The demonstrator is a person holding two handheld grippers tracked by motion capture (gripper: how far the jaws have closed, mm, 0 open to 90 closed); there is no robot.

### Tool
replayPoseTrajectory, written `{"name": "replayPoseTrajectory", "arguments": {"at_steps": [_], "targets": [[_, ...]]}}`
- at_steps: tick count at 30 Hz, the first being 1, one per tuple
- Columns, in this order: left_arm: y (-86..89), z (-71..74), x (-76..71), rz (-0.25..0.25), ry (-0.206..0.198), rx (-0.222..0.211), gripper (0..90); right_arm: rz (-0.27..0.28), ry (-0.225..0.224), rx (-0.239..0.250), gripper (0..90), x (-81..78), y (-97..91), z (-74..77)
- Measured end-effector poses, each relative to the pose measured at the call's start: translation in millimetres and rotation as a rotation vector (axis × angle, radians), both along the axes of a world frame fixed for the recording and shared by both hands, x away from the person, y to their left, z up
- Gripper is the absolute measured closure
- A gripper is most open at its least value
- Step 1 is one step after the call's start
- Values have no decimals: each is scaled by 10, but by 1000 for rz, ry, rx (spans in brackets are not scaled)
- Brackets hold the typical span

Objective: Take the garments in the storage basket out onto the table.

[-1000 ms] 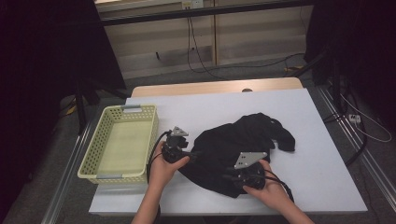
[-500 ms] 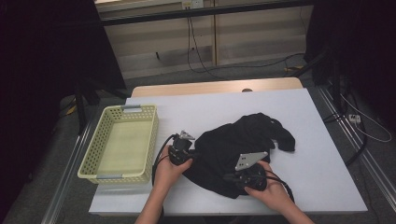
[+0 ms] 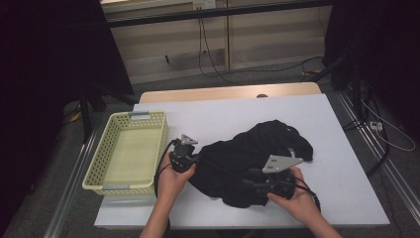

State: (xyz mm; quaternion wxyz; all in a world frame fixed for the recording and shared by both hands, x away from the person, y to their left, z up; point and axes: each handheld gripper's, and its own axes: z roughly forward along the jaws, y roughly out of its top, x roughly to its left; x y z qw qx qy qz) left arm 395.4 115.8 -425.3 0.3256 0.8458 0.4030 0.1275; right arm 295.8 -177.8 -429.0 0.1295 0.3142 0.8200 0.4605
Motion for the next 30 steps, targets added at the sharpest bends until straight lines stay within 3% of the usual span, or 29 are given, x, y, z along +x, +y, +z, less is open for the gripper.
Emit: {"name": "replayPoseTrajectory", "arguments": {"at_steps": [2,4,8,11,14,15,16,18,22,25,27,28,30], "targets": [[10,-35,17,10,-5,10,851,-49,-8,4,482,3,-116,50],[6,-42,23,17,-6,20,851,-60,1,2,476,1,-203,45],[6,-35,28,18,-9,39,850,-76,43,-13,471,-36,-314,-113],[-10,-65,36,5,8,23,848,-68,96,-44,496,-54,-304,-234],[-18,-79,40,-1,19,11,844,-57,89,-80,563,-47,-242,-305],[-14,-82,43,-2,20,9,844,-57,93,-70,640,-38,-241,-310],[-11,-88,43,-4,28,-3,844,-43,110,-54,711,-32,-253,-299],[-10,-96,44,-14,32,7,844,-40,110,-54,756,-29,-301,-254],[-76,-114,20,-57,68,-22,848,-83,69,-14,765,-81,-548,-54],[-190,-126,-28,-98,78,-15,848,-127,48,-27,761,-130,-752,51],[-261,-132,-50,-120,103,-21,847,-133,58,-53,726,-136,-796,40],[-292,-139,-59,-131,99,3,848,-131,54,-34,684,-130,-787,22],[-323,-142,-69,-141,99,9,847,-125,35,-36,541,-110,-705,14]]}}
